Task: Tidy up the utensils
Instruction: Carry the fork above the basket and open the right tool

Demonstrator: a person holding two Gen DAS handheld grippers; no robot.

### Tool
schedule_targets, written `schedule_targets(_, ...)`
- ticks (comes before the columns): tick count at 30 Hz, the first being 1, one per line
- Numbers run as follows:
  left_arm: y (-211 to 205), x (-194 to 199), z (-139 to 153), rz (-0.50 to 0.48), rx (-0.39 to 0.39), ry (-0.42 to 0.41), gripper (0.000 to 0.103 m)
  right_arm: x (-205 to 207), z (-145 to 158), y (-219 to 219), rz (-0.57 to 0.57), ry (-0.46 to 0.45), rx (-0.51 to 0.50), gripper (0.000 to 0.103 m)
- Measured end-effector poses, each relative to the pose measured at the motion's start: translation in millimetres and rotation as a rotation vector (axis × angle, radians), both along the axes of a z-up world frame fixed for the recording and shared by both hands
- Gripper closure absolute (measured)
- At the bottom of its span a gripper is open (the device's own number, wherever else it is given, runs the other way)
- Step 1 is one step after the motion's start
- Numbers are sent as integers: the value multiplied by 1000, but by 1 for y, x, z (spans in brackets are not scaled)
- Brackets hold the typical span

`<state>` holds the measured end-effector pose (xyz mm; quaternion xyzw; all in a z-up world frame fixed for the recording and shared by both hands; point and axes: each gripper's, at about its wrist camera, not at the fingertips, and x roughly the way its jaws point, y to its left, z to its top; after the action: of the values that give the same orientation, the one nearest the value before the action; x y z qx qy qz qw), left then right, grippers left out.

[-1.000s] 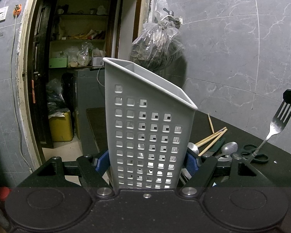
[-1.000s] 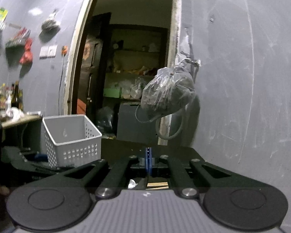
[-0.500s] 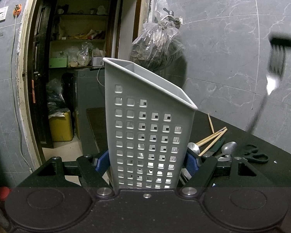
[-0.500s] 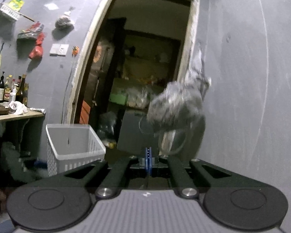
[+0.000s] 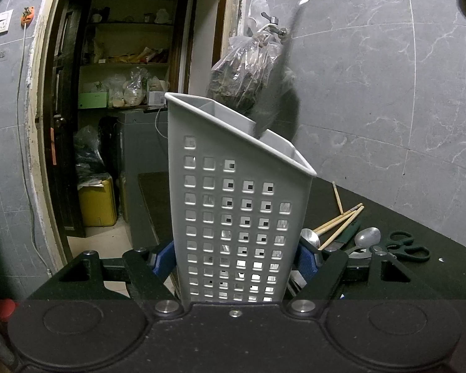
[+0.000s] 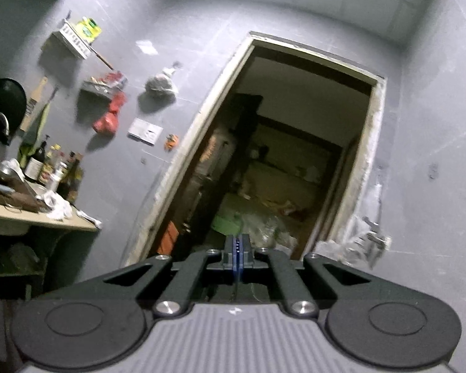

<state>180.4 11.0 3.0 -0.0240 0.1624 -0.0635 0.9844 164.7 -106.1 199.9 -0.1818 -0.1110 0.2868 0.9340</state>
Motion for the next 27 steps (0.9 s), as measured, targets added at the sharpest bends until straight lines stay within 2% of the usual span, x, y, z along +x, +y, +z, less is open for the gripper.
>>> schedule_targets(11,1,-1,-1,1,-1,0,26,26,-47,40,46,157,-108,101)
schedule_targets(20,1,-1,-1,1,1,1,26,49,-82,55,-31,331,-171,101)
schedule_targets(27,-2,-1,2,6,5,4,26,50,-86,50,-48,352,-154,101)
